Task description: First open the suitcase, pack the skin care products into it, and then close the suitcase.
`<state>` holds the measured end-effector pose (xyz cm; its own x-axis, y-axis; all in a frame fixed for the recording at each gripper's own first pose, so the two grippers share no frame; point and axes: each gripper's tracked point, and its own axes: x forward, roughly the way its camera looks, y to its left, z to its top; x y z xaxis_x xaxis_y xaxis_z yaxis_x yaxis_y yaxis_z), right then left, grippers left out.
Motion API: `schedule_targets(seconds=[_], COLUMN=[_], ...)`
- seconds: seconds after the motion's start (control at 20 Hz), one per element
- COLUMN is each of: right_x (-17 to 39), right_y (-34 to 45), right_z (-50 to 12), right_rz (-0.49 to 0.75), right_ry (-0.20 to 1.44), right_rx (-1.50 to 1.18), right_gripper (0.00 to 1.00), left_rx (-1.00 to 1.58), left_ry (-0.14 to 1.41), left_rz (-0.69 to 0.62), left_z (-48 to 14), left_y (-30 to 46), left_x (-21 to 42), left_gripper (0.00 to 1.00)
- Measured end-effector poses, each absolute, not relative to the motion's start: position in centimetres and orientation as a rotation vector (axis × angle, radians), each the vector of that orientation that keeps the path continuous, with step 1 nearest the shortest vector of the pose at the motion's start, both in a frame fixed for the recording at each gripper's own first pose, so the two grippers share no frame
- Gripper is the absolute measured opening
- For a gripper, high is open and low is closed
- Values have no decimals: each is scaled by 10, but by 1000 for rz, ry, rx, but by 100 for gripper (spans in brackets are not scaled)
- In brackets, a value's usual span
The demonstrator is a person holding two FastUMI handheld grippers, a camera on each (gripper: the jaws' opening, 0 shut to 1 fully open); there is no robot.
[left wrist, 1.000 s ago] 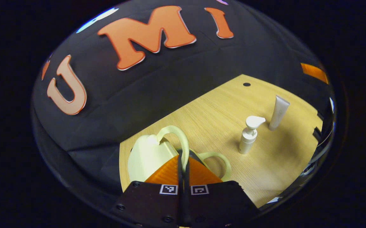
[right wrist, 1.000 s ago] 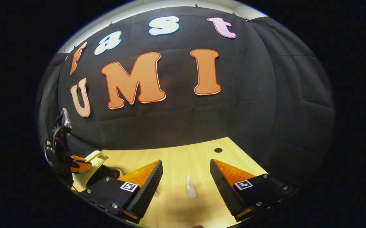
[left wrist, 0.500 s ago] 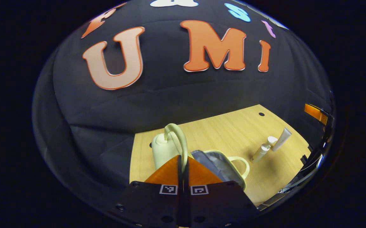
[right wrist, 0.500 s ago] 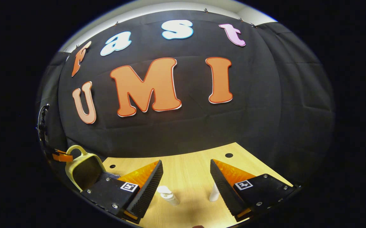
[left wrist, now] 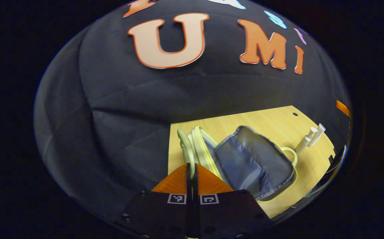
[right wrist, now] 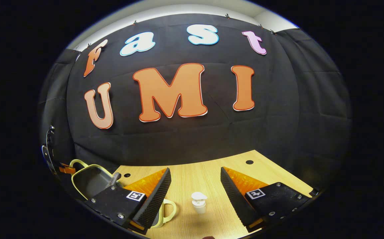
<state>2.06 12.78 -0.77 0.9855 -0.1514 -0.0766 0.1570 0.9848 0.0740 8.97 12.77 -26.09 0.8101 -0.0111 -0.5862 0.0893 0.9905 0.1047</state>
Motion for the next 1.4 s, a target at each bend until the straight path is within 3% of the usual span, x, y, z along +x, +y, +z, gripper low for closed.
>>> schedule_targets(seconds=[0.5,0.75,0.9,0.95,1.0,1.05,1.1,1.3,1.4], right_x=[7,3,4,4,4,3,4,8,14], right_y=[125,118,113,112,110,108,105,91,80], right_z=[-21,-34,-38,-40,-43,-45,-49,-57,-57], right_rz=[-203,-220,-225,-226,-227,-230,-231,-225,-215], right_ry=[93,124,135,140,145,151,156,182,185], right_rx=[29,20,15,15,15,13,10,-6,-5], right_gripper=[95,95,95,95,95,100,95,95,95], left_rx=[8,8,43,35,40,54,77,92,77], left_ry=[845,867,900,887,872,846,816,681,593], left_rz=[13,37,96,81,82,94,115,158,162], left_z=[-359,-384,-395,-392,-389,-383,-375,-317,-276], left_y=[154,165,177,172,172,174,176,147,111], left_x=[72,69,69,74,78,81,86,101,104], left_gripper=[1,3,29,31,43,47,58,98,98])
